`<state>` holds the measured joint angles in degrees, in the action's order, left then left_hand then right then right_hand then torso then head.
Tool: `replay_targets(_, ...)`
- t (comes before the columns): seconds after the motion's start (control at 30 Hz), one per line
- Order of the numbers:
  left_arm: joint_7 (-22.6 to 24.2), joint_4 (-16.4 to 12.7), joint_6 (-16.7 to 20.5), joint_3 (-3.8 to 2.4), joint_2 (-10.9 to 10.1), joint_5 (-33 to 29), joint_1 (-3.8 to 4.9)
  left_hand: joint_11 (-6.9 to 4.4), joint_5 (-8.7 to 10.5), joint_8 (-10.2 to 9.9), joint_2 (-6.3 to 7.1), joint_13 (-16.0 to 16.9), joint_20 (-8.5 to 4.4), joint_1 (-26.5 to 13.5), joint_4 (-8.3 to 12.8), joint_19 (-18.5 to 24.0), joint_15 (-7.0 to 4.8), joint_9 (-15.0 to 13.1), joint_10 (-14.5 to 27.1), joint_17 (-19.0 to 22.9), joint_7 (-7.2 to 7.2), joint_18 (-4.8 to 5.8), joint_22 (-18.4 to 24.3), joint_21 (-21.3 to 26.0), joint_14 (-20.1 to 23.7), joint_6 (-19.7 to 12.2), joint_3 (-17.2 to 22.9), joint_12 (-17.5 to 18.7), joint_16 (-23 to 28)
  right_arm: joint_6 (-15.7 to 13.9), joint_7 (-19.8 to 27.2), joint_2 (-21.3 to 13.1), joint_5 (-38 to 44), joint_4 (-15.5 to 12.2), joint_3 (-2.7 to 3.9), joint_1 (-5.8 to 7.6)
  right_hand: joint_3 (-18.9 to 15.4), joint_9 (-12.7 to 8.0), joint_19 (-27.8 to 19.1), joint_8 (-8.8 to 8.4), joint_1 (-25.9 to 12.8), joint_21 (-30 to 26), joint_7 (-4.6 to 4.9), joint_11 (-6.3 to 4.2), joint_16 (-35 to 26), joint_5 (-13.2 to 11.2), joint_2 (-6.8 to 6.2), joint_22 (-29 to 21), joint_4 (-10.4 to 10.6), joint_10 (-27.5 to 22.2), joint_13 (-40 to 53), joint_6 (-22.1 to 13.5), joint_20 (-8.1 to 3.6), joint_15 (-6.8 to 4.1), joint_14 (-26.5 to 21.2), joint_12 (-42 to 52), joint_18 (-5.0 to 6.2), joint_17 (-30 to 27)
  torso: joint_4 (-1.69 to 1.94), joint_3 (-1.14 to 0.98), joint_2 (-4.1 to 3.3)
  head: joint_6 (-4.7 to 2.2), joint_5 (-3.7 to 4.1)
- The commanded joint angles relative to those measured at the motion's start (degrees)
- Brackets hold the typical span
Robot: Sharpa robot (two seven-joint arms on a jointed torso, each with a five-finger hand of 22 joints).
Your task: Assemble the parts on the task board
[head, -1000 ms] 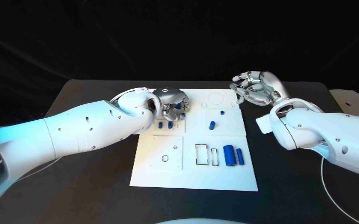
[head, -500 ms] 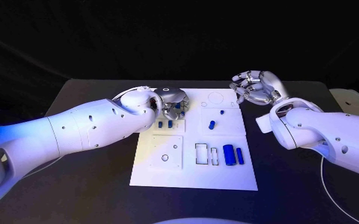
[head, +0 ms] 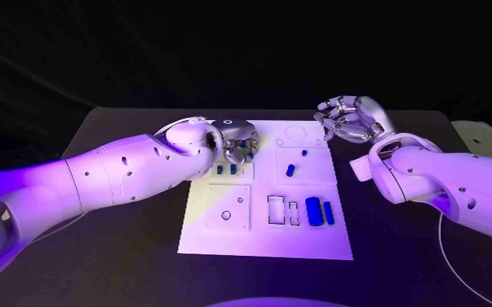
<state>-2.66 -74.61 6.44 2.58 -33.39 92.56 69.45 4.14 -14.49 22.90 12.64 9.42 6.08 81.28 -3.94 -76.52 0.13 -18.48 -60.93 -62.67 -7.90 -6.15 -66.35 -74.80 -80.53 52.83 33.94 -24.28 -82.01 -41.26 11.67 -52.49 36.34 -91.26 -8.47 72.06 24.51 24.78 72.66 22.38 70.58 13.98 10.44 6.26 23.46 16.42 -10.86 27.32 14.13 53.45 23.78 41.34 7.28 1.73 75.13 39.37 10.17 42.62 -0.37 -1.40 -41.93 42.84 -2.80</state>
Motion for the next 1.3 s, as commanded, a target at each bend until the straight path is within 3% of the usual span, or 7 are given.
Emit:
replay_targets(0.03,-0.6,-0.1,-2.0,0.15,0.1,0.3,-0.19,-0.34,0.35,-0.2,-0.67,0.0,-0.16,0.1,0.5,-0.8,-0.34,-0.2,-1.7,0.3,0.17,0.82,-0.8,-0.6,-0.1,0.9,0.1,0.4,0.2,0.2,0.6,0.1,0.3,-0.1,0.01,-0.03,-0.1,-0.1,0.4,0.34,0.4,-0.3,0.47,-0.02,-0.2,0.2,0.10,-0.2,-0.1,-0.4,-0.2,0.1,0.11,-0.01,0.5,-0.1,0.21,0.2,-0.02,-0.04,0.02,0.08,-0.09)
replay_targets(0.4,0.1,-0.4,1.3,0.13,0.0,0.0,-0.22,-0.48,0.90,-1.2,-1.30,-0.3,-0.48,0.5,2.0,-1.4,-0.54,-0.3,-4.0,0.4,0.20,1.06,-2.0,-1.5,-0.7,2.3,0.9,2.8,0.2,0.2,0.7,0.1,0.3,0.0,0.01,-0.03,-0.1,-0.1,0.4,0.35,0.4,-0.3,0.47,-0.02,-0.2,0.2,0.11,-0.2,-0.1,-0.4,-0.2,0.1,0.11,-0.01,0.5,-0.1,0.21,0.2,-0.03,-0.01,0.08,-0.21,-0.10)
replay_targets(0.6,0.9,-2.4,2.7,-0.22,-1.2,-1.4,-0.27,-0.33,0.94,-1.6,-1.18,-0.5,-0.45,0.2,2.1,-1.3,-0.44,-0.3,-4.1,0.7,0.07,1.02,-1.8,-1.4,-0.7,2.3,0.9,3.6,0.3,0.2,0.7,0.2,0.3,0.2,0.01,-0.08,-0.1,-0.1,0.4,0.35,0.4,-0.3,0.47,-0.02,-0.2,0.2,0.11,-0.2,-0.1,-0.4,-0.2,0.1,0.11,-0.01,0.5,-0.1,0.21,0.2,-0.02,-0.01,0.11,-0.62,-0.11)
replay_targets(0.93,0.8,-7.2,3.9,-2.16,-5.5,-4.4,-0.27,0.13,0.94,-3.0,-0.80,-1.2,-0.21,-0.7,2.4,-0.3,-0.01,-0.2,-4.3,2.2,-0.28,0.72,-0.6,-0.5,-0.1,2.2,1.2,6.5,0.8,0.2,0.7,0.2,0.3,0.5,0.01,-0.19,-0.1,-0.1,0.4,0.37,0.3,-0.3,0.47,-0.03,-0.3,0.2,0.14,-0.2,0.0,-0.4,-0.2,0.1,0.10,-0.02,0.5,-0.1,0.21,0.3,0.25,-0.03,0.31,-0.99,-0.17)
replay_targets(1.3,0.0,-10.1,2.7,-2.60,-10.2,-5.9,-0.26,0.38,0.93,-3.7,-0.33,-1.7,-0.06,-1.4,2.3,0.3,0.21,-0.2,-4.5,3.1,-0.42,0.53,0.2,0.1,0.4,2.3,1.1,8.2,1.1,0.2,0.7,-0.1,0.2,0.5,0.01,-0.32,-0.1,-0.1,0.4,0.37,0.3,-0.3,0.47,-0.03,-0.3,0.2,0.14,-0.2,0.0,-0.4,-0.2,0.1,0.10,-0.02,0.5,-0.1,0.21,0.3,0.23,-0.02,0.14,-1.29,-0.41)
